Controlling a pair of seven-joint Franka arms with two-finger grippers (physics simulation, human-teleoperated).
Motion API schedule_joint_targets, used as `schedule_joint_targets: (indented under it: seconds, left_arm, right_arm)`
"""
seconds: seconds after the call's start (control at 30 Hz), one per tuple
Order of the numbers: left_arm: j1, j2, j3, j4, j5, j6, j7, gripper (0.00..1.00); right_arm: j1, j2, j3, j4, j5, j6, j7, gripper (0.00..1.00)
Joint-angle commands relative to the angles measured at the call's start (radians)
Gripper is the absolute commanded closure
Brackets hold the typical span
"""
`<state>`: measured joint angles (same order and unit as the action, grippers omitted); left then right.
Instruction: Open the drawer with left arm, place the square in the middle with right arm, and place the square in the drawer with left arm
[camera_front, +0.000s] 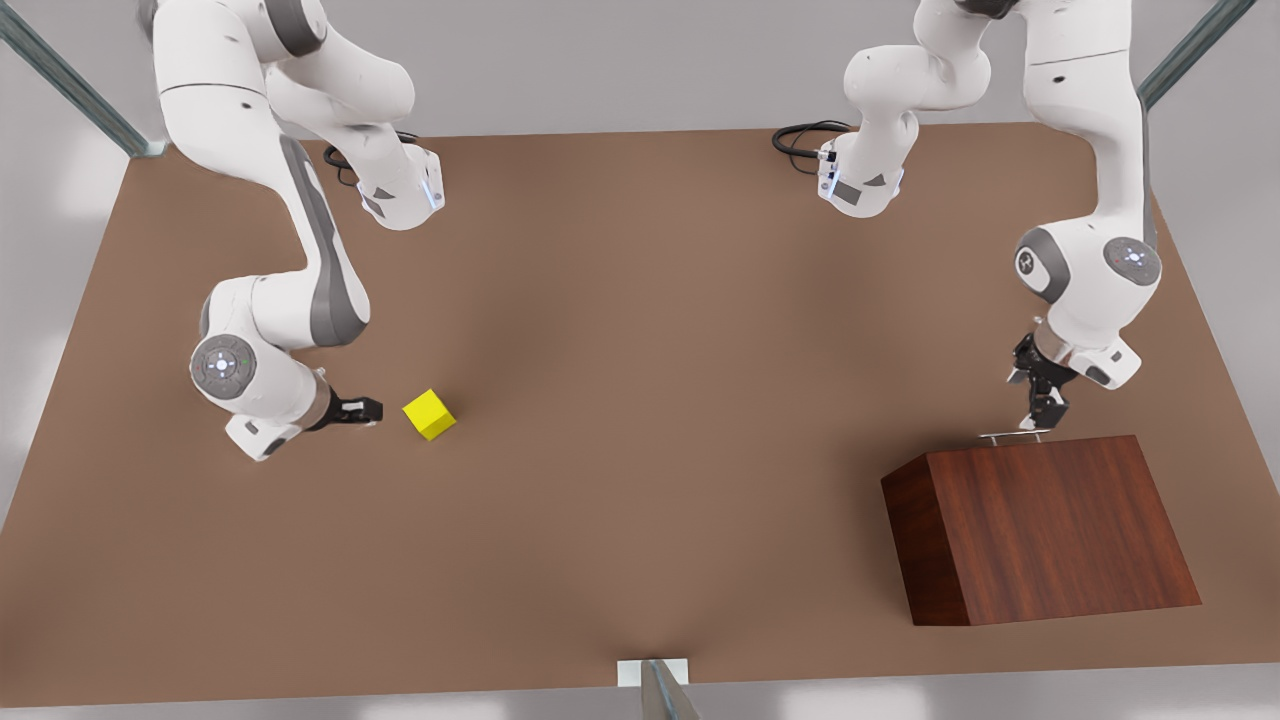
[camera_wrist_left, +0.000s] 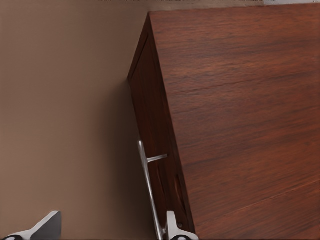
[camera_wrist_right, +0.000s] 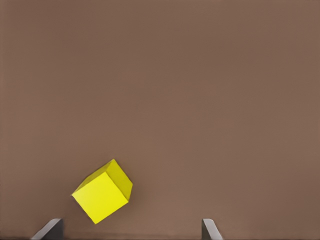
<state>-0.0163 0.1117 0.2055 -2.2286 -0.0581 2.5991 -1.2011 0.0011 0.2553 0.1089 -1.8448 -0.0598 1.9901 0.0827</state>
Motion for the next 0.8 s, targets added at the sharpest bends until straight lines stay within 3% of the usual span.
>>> schedule_joint_targets:
  seconds: [0.0, 0.57, 0.77]
  left_arm:
    - [-0.004, 0.000, 0.000, -0.002, -0.003, 0.001, 0.000, 0.00]
    - [0.018, 0.068, 0.006, -0.031, -0.008, 0.119, 0.000, 0.00]
    - [0.021, 0.077, 0.006, -0.029, -0.008, 0.151, 0.000, 0.00]
  right_arm:
    - [-0.001, -0.004, 0.000, -0.011, 0.000, 0.006, 0.000, 0.00]
    - [0.095, 0.012, 0.032, -0.244, 0.009, 0.199, 0.143, 0.00]
    - [0.079, 0.012, 0.032, -0.245, 0.066, 0.203, 0.152, 0.00]
